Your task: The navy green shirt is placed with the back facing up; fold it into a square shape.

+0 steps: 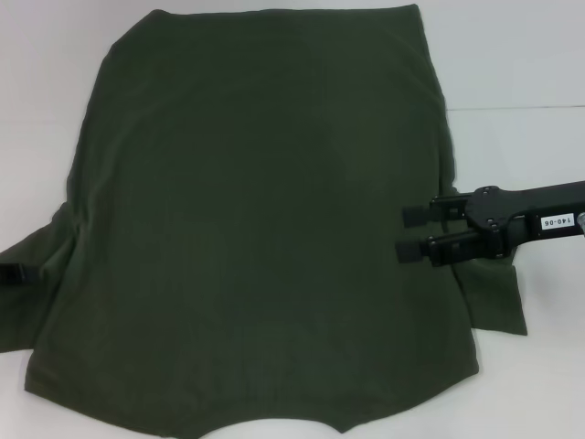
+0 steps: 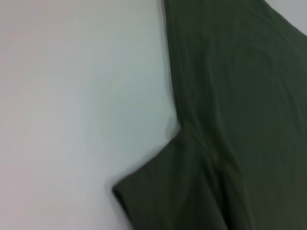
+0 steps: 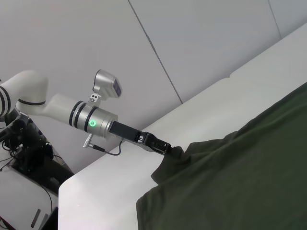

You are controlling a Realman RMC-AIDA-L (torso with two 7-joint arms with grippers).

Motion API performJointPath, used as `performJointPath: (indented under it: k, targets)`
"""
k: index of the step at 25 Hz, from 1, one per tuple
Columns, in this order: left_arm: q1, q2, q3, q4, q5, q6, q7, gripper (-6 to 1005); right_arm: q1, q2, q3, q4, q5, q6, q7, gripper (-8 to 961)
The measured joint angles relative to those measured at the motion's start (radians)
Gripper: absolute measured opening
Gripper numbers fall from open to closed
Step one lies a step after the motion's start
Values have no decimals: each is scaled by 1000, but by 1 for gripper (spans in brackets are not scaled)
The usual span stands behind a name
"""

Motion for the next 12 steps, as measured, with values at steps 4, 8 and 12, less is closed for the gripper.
performJointPath:
  k: [4, 8, 12]
  targets:
    - [-2, -1, 25, 2, 19, -25, -42, 454, 1, 1, 0, 0, 0, 2, 0, 905]
    - [-8, -1, 32, 0, 23, -33, -58, 395, 3, 1, 0, 0, 0, 4, -1, 905]
    - [-9, 0, 34, 0, 24, -32, -61, 275, 3, 1, 0, 0, 0, 4, -1, 905]
